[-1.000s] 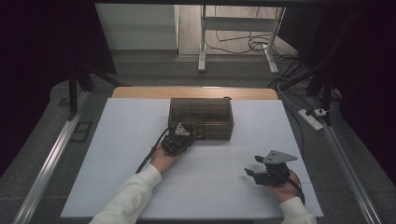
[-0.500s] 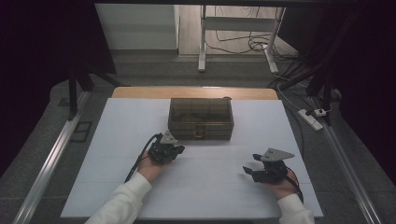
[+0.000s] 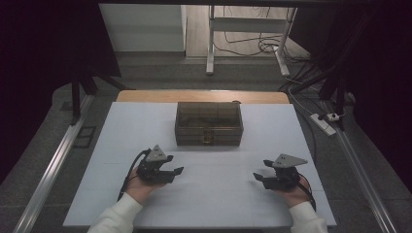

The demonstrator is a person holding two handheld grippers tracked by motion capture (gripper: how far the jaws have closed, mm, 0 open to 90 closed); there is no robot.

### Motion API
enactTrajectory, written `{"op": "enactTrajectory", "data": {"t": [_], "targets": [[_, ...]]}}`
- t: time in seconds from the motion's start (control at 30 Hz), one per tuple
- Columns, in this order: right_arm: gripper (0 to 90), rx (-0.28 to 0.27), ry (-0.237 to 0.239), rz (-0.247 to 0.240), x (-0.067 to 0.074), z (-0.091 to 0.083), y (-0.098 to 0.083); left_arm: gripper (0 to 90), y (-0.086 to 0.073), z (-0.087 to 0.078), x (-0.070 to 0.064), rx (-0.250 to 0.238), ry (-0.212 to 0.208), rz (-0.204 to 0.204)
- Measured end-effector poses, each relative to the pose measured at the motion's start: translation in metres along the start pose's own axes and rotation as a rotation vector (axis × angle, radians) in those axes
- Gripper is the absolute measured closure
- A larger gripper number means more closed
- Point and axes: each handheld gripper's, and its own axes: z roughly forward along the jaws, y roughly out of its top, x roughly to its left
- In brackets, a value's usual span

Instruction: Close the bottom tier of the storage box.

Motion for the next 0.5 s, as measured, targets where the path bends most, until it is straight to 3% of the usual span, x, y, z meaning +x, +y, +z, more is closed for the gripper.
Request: {"op": "enactTrajectory", "data": {"t": [0.27,0.5], "targets": [[32.5,-0.002,-0.001,0.002,0.0,0.0,0.0,30.3,-0.025,-0.028,0.01,-0.024,0.039,-0.035],[32.5,-0.005,-0.001,0.002,-0.001,-0.001,0.0,28.5,-0.04,-0.041,0.018,-0.032,0.058,-0.052]]}}
